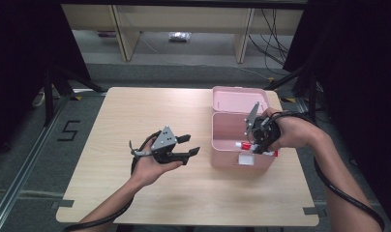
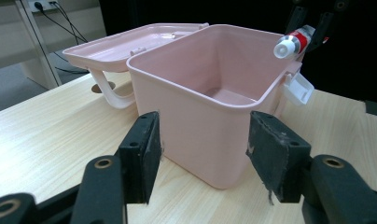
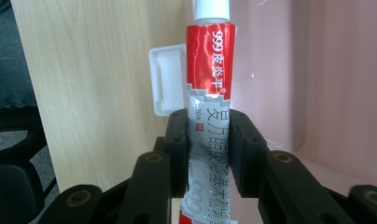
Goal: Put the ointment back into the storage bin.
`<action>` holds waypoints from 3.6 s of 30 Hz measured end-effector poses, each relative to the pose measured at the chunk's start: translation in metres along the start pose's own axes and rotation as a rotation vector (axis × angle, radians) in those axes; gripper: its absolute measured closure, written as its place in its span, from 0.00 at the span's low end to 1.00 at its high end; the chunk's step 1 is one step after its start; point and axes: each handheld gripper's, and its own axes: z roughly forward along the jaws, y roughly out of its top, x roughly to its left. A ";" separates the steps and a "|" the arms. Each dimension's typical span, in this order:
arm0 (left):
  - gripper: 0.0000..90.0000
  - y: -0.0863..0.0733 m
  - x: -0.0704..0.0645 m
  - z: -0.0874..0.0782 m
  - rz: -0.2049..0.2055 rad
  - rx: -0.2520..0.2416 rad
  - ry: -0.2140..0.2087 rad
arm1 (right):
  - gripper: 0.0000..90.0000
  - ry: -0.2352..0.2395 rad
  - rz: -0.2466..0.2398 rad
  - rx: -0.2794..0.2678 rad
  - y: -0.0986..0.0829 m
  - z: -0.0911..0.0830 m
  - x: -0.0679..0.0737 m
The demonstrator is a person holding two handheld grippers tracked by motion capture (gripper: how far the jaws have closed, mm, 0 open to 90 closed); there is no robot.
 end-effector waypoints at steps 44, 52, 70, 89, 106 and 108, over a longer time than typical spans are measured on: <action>0.48 -0.003 0.001 0.001 0.006 0.007 -0.005 | 0.80 0.006 -0.009 0.010 0.006 0.015 -0.034; 0.49 -0.003 0.001 0.002 0.003 -0.001 -0.012 | 0.80 0.014 -0.013 0.024 0.007 0.022 -0.039; 0.48 -0.003 0.000 0.003 0.007 -0.002 -0.017 | 0.80 0.042 -0.037 0.025 0.013 0.034 -0.043; 0.48 -0.002 -0.002 0.002 0.001 0.005 -0.009 | 0.80 0.048 -0.068 0.030 0.015 0.045 -0.047; 0.48 -0.001 -0.001 0.002 0.009 0.004 -0.011 | 0.80 0.071 -0.096 0.038 0.018 0.058 -0.047; 0.48 -0.002 -0.002 0.002 0.009 0.005 -0.012 | 0.80 0.072 -0.091 0.040 0.017 0.059 -0.047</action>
